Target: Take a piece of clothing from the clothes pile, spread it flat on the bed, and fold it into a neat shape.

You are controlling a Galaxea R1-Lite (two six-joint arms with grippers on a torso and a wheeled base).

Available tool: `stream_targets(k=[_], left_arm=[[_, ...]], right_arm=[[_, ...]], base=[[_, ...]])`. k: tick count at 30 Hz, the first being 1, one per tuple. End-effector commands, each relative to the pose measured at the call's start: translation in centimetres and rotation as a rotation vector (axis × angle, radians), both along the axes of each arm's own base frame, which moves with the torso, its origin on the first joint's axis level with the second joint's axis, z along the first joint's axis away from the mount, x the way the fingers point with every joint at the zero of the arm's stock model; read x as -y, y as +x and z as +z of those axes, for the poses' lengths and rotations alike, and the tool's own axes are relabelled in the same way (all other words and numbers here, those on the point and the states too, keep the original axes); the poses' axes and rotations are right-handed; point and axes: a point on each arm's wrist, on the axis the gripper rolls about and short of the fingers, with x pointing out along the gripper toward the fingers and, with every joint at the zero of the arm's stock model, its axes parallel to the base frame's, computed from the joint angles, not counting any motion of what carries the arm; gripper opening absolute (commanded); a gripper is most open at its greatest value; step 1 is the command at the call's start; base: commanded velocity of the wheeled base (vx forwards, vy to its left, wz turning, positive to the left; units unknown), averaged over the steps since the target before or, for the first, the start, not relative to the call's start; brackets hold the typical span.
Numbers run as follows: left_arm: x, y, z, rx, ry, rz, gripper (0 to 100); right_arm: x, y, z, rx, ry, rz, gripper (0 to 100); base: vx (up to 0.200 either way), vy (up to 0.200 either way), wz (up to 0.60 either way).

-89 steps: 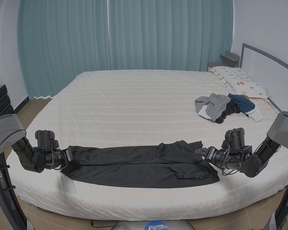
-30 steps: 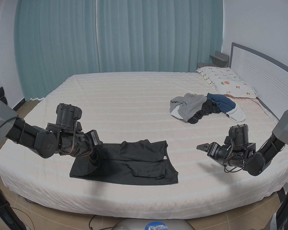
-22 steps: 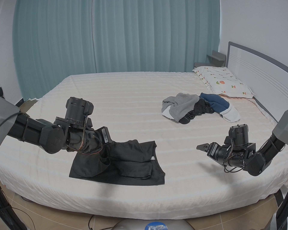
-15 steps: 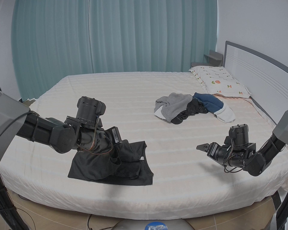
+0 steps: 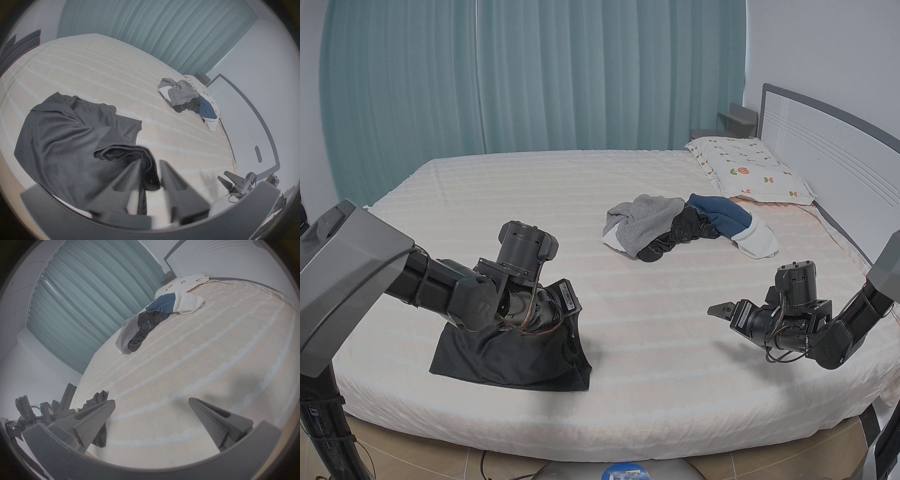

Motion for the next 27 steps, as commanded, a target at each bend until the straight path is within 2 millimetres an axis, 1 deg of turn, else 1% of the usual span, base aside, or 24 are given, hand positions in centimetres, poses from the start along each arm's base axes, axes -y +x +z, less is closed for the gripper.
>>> stream_targets(k=[1,3,6,9,10,11,13,15,16,18,19,20,21,24,26,27], left_arm=[[0.1,0.0,-0.4,-0.011,0.002,-0.002,100],[-0.1,-0.3,-0.4,-0.011,0.006,0.002,100],[-0.6,-1.1,0.7,0.003,-0.005,0.002,100],[-0.6,-1.1,0.7,0.003,-0.005,0.002,100],[-2.6,-2.1,1.9,0.002,-0.042,0.067,100],[-2.6,-2.1,1.9,0.002,-0.042,0.067,100],[-4.4,-3.1,1.7,-0.016,-0.036,0.104,100],[-5.5,-3.8,1.5,0.017,-0.07,0.12,100],[-5.7,-3.9,1.4,0.023,-0.082,0.123,100],[-6.6,-4.5,0.3,0.059,-0.112,0.142,100],[-7.1,-4.6,-0.2,0.062,-0.117,0.159,100],[-7.1,-4.6,-0.2,0.062,-0.117,0.159,100],[-8.1,-4.8,-0.9,0.051,-0.13,0.196,100],[-10.0,-4.7,-1.5,-0.003,-0.203,0.265,100],[-10.7,-4.6,-1.7,-0.037,-0.26,0.263,100],[-11.7,-4.5,-1.6,-0.059,-0.305,0.261,100]], right_arm=[[0.0,0.0,-0.3,-0.008,-0.003,0.002,100],[0.0,0.0,-0.3,-0.01,-0.003,0.002,100],[0.0,0.0,-0.3,-0.01,-0.002,0.003,100],[0.0,0.0,-0.3,-0.01,-0.002,0.003,100],[-0.1,0.0,-0.4,-0.013,-0.003,0.006,100],[-0.1,0.0,-0.4,-0.013,-0.003,0.006,100],[-0.3,0.0,-0.7,-0.021,-0.003,0.009,100],[-0.3,0.1,-1.0,-0.028,-0.007,0.01,100],[-0.4,0.1,-1.1,-0.031,-0.008,0.011,100],[-0.6,0.1,-1.3,-0.037,-0.008,0.016,100],[-0.6,0.1,-1.3,-0.037,-0.008,0.018,100],[-0.6,0.1,-1.3,-0.037,-0.008,0.018,100],[-0.7,0.0,-1.3,-0.039,-0.008,0.019,100],[-0.8,0.0,-1.2,-0.036,-0.007,0.022,100],[-0.9,0.0,-1.2,-0.034,-0.006,0.026,100],[-1.1,-0.1,-1.3,-0.039,-0.008,0.031,100]], base=[[0.0,0.0,0.0],[0.0,0.0,0.0],[0.0,0.0,0.0],[0.0,0.0,0.0],[0.0,0.0,0.0],[0.0,0.0,0.0],[0.0,0.0,0.0],[0.0,0.0,0.0],[0.0,0.0,0.0],[0.0,0.0,0.0],[0.0,0.0,0.0],[0.0,0.0,0.0],[0.0,0.0,0.0],[0.0,0.0,0.0],[0.0,0.2,0.0],[0.0,0.2,0.0]])
